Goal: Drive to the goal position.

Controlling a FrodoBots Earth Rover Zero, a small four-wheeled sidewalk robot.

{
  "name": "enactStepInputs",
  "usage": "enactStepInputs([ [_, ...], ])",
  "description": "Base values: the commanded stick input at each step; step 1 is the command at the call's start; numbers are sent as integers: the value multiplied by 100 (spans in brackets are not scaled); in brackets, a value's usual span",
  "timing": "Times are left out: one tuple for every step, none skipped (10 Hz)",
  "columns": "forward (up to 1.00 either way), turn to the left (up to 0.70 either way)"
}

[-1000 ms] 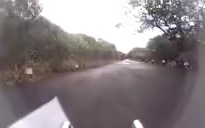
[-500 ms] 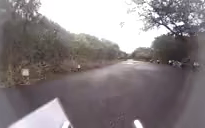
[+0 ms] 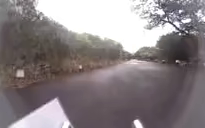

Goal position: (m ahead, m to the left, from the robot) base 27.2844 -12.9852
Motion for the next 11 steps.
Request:
enactStepInputs([
  [100,0],
  [100,0],
  [100,0],
  [100,-40],
  [100,-40],
  [100,-40],
  [100,-40],
  [100,-40],
  [100,-40],
  [100,-40],
  [100,-40],
])
